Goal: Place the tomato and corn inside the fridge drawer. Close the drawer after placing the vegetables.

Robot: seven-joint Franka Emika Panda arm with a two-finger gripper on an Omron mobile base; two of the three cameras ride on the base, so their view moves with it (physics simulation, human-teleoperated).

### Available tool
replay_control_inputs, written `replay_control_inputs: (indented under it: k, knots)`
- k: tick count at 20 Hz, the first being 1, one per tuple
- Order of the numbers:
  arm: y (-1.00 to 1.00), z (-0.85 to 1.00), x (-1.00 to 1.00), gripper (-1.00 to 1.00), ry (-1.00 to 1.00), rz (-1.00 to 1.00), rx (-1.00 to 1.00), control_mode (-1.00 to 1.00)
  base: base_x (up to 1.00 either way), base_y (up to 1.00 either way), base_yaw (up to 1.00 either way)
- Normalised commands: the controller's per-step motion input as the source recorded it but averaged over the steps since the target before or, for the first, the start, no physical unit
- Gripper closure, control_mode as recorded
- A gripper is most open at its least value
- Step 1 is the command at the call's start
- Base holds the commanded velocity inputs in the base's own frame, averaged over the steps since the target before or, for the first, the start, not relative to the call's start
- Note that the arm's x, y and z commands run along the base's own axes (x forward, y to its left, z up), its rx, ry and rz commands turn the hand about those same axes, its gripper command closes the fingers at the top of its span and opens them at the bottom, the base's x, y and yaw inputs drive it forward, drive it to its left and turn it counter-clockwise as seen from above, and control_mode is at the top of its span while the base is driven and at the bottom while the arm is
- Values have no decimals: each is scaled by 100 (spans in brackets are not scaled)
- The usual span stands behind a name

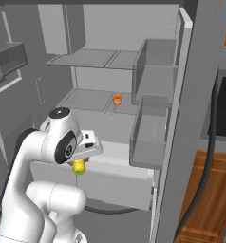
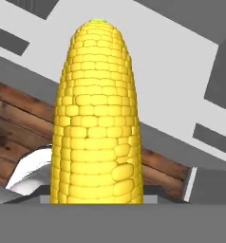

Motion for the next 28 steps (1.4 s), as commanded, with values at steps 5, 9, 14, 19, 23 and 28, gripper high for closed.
replay_control_inputs:
  k: [5, 9, 14, 19, 23, 28]
  knots:
    - [-10, 7, 100, 100, 2, 38, 4, -100, 0, 0, 0]
    - [8, 0, 100, 100, 17, 39, 1, -100, 0, 0, 0]
    - [0, 0, 97, 100, 27, 21, 0, -100, 0, 0, 0]
    - [0, -13, 92, 100, 18, 16, -1, -100, 0, 0, 0]
    - [3, -45, 79, 100, 10, 11, 0, -100, 0, 0, 0]
    - [0, -69, 23, 100, 1, 13, 0, -100, 0, 0, 0]
